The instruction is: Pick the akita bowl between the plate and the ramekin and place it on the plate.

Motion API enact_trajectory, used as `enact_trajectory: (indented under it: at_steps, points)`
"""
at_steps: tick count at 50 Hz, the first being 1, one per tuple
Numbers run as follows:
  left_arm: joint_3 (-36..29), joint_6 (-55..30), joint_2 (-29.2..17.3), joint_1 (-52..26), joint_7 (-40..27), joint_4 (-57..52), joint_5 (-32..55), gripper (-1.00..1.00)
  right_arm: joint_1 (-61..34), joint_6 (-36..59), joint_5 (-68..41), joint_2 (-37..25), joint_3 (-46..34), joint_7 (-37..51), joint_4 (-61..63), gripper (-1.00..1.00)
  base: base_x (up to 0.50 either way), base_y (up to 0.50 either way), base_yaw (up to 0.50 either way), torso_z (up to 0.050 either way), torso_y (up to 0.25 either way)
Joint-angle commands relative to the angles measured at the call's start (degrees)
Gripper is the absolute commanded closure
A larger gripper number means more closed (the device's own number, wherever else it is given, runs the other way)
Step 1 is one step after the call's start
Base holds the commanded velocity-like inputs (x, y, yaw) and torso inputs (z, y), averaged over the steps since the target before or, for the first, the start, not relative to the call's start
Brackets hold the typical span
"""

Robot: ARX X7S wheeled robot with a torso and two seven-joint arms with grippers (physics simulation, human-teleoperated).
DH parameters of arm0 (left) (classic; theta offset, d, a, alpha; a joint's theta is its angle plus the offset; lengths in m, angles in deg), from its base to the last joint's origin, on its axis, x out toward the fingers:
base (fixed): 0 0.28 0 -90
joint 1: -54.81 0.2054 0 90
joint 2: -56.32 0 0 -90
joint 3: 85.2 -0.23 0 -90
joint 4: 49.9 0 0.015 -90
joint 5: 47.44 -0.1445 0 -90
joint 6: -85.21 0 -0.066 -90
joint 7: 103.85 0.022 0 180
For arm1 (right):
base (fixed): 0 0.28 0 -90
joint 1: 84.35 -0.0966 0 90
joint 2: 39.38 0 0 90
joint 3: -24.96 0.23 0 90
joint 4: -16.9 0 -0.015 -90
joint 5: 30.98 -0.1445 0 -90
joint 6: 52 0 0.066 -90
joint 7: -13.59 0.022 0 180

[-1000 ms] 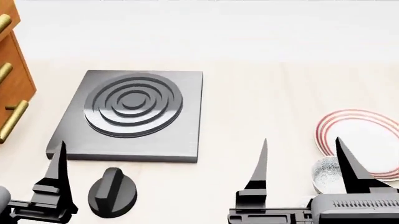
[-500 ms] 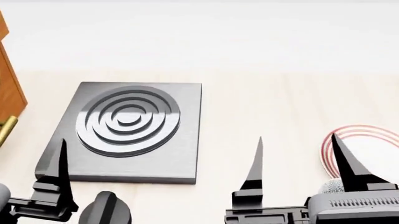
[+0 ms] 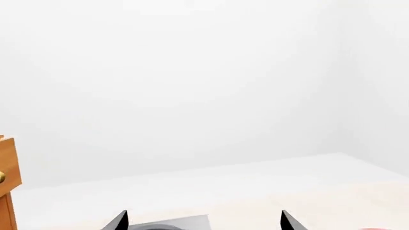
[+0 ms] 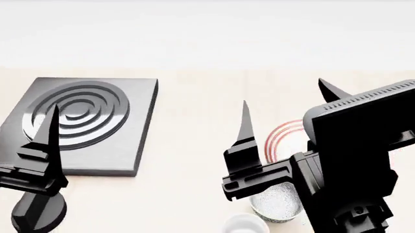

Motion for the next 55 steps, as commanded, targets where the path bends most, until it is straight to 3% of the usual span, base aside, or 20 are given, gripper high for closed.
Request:
enact_trajectory:
  at_steps: [1, 26, 32, 37, 55]
  points:
    - [0.67, -2.73, -0.86, -1.51, -0.89, -1.05, 1.16, -1.00, -4.15, 6.91, -2.67, -0.67, 1.48, -0.48, 1.25, -1.00, -0.14, -0.50, 0.00, 0.000, 0.000]
    - [0.44, -1.36, -1.83, -0.86, -1.46, -0.43, 1.00, -1.00, -3.40, 4.72, -4.77, -2.15, -0.76, 1.13, -0.55, -1.00, -0.14, -0.50, 0.00, 0.000, 0.000]
    - [0.15, -0.90, -1.99, -0.57, -1.49, -0.10, 0.90, -1.00, -2.36, 2.71, -3.30, -3.77, -4.30, 3.49, -0.61, -1.00, -0.01, -0.05, 0.00, 0.000, 0.000]
    - [0.18, -0.81, -2.12, -0.51, -1.59, -0.04, 1.03, -1.00, -2.73, 2.35, -4.95, -2.33, -1.33, 1.89, -0.69, -1.00, 0.02, 0.00, 0.00, 0.000, 0.000]
    - [-0.01, -0.41, -2.51, -0.67, -2.14, 0.53, 1.13, -1.00, -3.49, 2.01, -6.99, -2.71, -1.79, 1.07, -1.62, -1.00, 0.50, 0.00, 0.00, 0.000, 0.000]
